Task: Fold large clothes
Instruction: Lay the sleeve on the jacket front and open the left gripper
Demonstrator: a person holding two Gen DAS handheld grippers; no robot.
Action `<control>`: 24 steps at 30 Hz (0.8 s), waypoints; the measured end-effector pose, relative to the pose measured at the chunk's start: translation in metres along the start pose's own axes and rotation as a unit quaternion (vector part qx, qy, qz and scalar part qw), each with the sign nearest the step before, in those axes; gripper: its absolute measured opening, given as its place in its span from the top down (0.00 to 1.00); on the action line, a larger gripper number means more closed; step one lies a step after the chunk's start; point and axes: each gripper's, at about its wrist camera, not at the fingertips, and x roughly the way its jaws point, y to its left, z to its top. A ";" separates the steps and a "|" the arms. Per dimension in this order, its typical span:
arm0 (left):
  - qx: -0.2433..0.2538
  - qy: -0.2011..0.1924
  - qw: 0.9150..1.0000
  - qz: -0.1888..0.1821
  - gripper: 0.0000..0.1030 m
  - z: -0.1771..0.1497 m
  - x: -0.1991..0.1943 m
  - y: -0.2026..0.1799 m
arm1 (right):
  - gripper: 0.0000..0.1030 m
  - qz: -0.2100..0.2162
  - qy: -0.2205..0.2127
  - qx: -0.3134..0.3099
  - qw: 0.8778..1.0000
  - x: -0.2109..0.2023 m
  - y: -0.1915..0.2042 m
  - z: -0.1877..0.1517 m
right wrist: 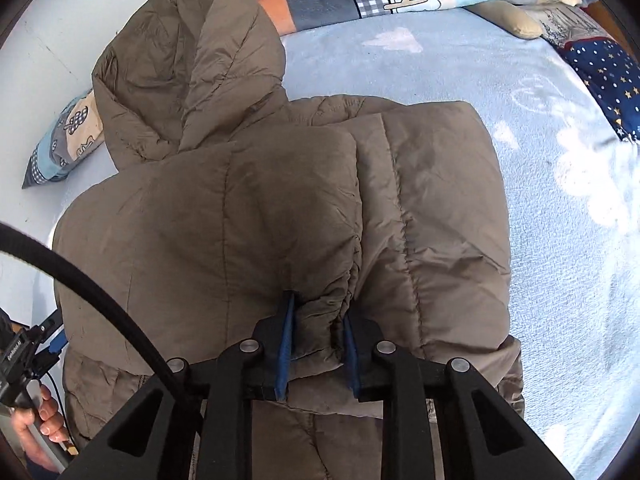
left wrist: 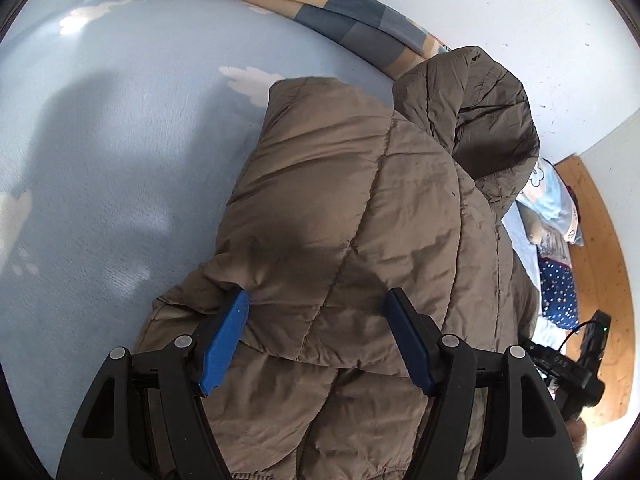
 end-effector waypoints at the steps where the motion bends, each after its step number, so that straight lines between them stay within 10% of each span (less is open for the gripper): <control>1: 0.005 -0.008 1.000 0.002 0.33 0.001 -0.004 -0.003 | 0.75 0.006 0.002 0.006 1.000 -0.001 -0.002 0.001; 8: 0.070 -0.097 0.993 0.014 0.33 0.007 -0.031 -0.028 | 0.46 -0.039 -0.066 0.015 0.997 -0.052 -0.016 0.003; 16: 0.130 -0.064 0.986 0.079 0.32 0.007 0.006 -0.044 | 0.53 -0.023 -0.111 -0.074 0.991 -0.050 0.025 -0.001; 24: 0.114 -0.012 0.988 0.104 0.23 0.011 0.033 -0.029 | 0.55 -0.054 -0.036 -0.107 0.992 0.013 0.040 0.007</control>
